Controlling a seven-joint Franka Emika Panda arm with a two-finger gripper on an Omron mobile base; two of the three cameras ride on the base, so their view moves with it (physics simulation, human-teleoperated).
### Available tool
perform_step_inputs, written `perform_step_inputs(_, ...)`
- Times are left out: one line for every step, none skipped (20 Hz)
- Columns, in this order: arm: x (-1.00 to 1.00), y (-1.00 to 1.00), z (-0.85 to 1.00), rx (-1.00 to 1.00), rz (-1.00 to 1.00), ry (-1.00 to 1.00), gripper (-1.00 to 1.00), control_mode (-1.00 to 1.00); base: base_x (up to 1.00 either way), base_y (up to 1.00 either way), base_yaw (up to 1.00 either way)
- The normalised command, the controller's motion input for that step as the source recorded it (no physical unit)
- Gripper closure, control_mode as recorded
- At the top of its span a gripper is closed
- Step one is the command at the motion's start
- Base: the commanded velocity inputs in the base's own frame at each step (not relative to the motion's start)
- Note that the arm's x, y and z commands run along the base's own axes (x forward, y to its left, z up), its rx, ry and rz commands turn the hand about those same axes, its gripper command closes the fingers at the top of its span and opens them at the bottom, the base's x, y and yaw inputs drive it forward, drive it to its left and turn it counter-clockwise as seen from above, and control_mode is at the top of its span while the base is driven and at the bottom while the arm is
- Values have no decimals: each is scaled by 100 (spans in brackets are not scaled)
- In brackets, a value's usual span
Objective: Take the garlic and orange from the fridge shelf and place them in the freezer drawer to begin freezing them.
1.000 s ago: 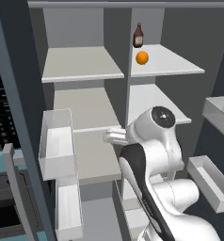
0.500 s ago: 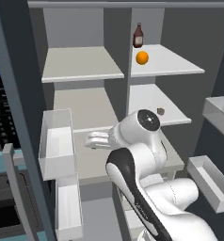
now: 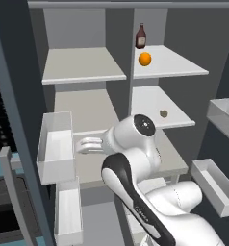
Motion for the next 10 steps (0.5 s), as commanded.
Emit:
perform_step_inputs(0,49,12,-3,-1,-6,-100,-100,0,0,0)
perform_step_inputs(0,34,18,-2,-3,-8,-100,-100,0,0,0)
perform_step_inputs(0,0,21,0,-3,-2,-100,-100,0,0,0)
perform_step_inputs(-8,-32,23,0,0,-10,-100,-100,0,0,0)
perform_step_inputs(-14,-61,24,0,-3,-10,-100,-100,0,0,0)
perform_step_inputs(-20,-77,24,0,-4,-11,-100,-100,0,0,0)
perform_step_inputs(-31,-91,28,0,-3,-19,-100,-100,0,0,0)
perform_step_inputs(-39,-100,31,-1,-4,-20,-100,-100,0,0,0)
perform_step_inputs(-34,-100,31,-1,-4,-15,-100,-100,0,0,0)
perform_step_inputs(-34,-100,40,-3,-6,-14,-100,-100,0,0,0)
